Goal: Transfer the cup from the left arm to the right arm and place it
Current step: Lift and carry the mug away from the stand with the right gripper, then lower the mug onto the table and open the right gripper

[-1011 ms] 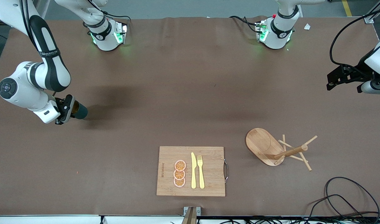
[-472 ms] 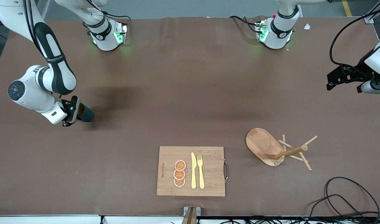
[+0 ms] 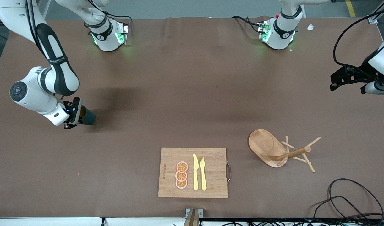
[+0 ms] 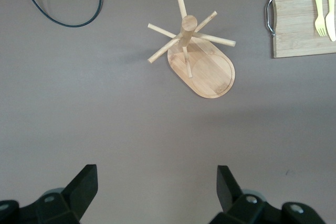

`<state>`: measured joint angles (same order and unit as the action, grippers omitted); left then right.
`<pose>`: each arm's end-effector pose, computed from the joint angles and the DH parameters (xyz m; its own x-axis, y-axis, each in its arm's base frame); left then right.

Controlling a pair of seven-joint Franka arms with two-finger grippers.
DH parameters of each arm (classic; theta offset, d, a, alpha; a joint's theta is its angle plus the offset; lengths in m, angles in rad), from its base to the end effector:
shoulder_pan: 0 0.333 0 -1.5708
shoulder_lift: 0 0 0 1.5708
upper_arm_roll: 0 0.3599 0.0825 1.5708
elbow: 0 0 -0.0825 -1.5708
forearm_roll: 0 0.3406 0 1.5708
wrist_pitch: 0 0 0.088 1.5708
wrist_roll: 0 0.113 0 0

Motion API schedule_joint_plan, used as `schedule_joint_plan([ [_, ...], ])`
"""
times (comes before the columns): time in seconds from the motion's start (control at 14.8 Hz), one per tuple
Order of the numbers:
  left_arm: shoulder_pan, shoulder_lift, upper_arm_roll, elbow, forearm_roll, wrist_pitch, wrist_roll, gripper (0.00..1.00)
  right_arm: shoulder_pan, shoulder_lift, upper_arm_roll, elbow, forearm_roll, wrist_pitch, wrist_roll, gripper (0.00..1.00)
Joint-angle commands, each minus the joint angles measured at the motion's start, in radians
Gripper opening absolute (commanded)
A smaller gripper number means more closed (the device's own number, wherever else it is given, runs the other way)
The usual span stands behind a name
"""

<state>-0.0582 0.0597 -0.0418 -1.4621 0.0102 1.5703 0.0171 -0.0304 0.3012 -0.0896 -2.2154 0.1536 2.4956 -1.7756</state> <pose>0.5309 -0.0512 0.6778 0.9920 -0.1165 0.0484 -0.1162 -0.9932 -0.0085 0.5336 -0.0631 0.3101 0.0352 0.9972 0.0666 0.9994 -0.0347 -0.0088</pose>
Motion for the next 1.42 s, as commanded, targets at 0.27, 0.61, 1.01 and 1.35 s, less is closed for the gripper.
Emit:
schedule_joint_plan([
  [0.27, 0.017, -0.004, -0.006, 0.0, 0.011, 0.008, 0.009, 1.0, -0.016, -0.033, -0.007, 0.101, 0.083, -0.263, 0.107, 1.0],
  [0.61, 0.018, -0.004, -0.003, 0.002, 0.011, 0.007, 0.011, 1.0, -0.008, -0.088, -0.01, 0.194, 0.028, -0.458, 0.478, 1.0],
  [1.01, 0.017, -0.006, -0.003, 0.002, 0.008, 0.007, 0.009, 1.0, 0.004, -0.166, -0.002, 0.285, -0.029, -0.616, 0.889, 1.0],
  [1.35, 0.012, 0.009, -0.004, 0.025, 0.001, 0.007, -0.002, 1.0, 0.004, -0.162, -0.007, 0.419, -0.043, -0.724, 1.102, 1.0],
])
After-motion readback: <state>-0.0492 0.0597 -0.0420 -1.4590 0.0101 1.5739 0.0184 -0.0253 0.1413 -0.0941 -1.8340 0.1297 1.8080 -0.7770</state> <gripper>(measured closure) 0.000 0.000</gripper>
